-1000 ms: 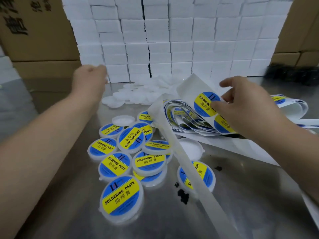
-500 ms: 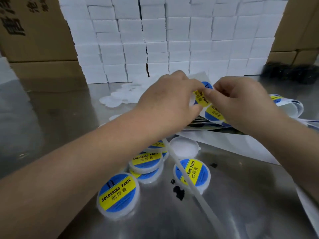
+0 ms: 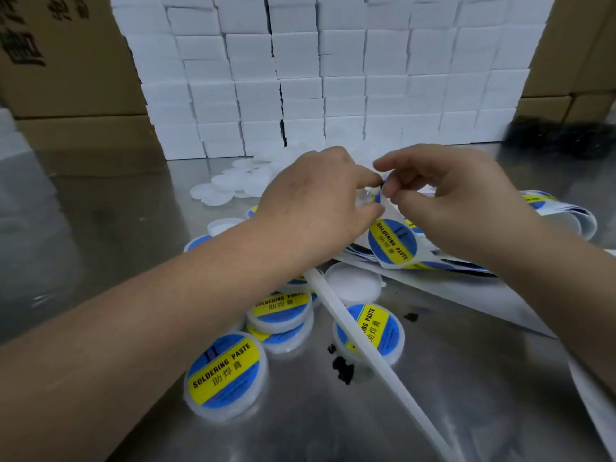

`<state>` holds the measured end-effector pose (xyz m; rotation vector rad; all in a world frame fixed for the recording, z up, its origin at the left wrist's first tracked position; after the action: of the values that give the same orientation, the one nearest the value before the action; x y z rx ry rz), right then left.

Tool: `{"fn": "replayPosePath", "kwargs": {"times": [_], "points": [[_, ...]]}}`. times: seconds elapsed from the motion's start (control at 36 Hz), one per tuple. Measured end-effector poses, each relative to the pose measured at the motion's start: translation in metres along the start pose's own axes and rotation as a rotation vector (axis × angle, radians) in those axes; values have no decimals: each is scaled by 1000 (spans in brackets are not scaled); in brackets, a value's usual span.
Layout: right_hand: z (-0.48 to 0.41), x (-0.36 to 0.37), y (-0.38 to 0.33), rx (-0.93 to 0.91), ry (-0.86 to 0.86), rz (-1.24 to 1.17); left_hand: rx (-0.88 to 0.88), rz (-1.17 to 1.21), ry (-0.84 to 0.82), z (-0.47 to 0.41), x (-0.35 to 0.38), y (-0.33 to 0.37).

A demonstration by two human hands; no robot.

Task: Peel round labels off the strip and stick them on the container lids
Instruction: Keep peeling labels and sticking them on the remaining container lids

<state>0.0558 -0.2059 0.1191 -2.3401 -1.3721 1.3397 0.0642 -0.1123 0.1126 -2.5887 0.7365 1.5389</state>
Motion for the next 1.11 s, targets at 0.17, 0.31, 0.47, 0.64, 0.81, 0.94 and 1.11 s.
{"fn": "replayPosePath", "kwargs": {"times": [0.17, 0.31, 0.47, 0.64, 0.81, 0.94, 1.11], "points": [[-2, 3, 11, 67, -32, 9, -35, -23, -7, -1, 3, -7], [0, 9, 8, 59, -89, 35, -43, -8, -10, -1, 4, -10], [1, 22, 15, 44, -205, 139, -32, -4, -30, 0, 6, -9], [-1, 14, 12, 2, -100, 131, -14, 21, -71, 0, 11, -9], [-1, 10, 7, -27, -61, 94, -12, 12, -76, 1, 11, -7], [0, 13, 4, -46, -88, 108, -4, 29, -51, 1, 8, -5], [-1, 12, -1, -71, -99, 107, -41, 71, -59, -3, 4, -12]]}}
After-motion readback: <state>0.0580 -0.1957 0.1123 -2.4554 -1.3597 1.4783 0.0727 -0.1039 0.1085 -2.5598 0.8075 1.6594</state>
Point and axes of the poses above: each hand's wrist, its own z-axis away from the middle knuckle, its own x-axis out of the palm, y = z × x, the point moved 10 cm from there along -z, towards the middle knuckle
